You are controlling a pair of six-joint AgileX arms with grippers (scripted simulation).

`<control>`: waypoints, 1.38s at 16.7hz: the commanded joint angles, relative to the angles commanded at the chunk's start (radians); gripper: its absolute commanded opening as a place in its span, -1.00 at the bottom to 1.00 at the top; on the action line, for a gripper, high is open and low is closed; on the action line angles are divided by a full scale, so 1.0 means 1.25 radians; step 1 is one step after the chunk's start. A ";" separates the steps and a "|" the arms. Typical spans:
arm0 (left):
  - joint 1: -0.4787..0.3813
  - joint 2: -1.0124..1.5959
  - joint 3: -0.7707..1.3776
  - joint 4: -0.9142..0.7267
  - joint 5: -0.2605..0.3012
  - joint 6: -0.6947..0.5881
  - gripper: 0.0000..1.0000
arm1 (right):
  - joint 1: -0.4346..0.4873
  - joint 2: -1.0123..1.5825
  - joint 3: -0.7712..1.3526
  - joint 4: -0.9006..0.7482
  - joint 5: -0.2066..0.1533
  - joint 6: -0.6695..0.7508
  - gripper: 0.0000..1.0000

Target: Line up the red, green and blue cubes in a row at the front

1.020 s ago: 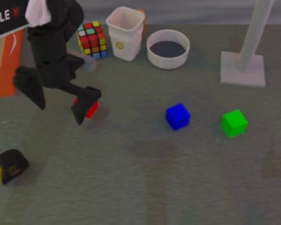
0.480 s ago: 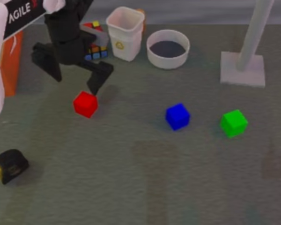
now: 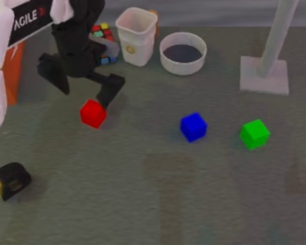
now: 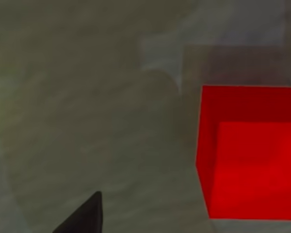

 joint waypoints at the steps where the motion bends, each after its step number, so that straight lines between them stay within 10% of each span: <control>1: 0.000 0.009 -0.020 0.030 0.000 0.000 1.00 | 0.000 0.000 0.000 0.000 0.000 0.000 1.00; 11: 0.000 0.058 -0.117 0.176 0.001 0.000 1.00 | 0.000 0.000 0.000 0.000 0.000 0.000 1.00; 23: 0.000 0.058 -0.117 0.176 0.001 0.000 -0.81 | 0.000 0.000 0.000 0.000 0.000 0.000 1.00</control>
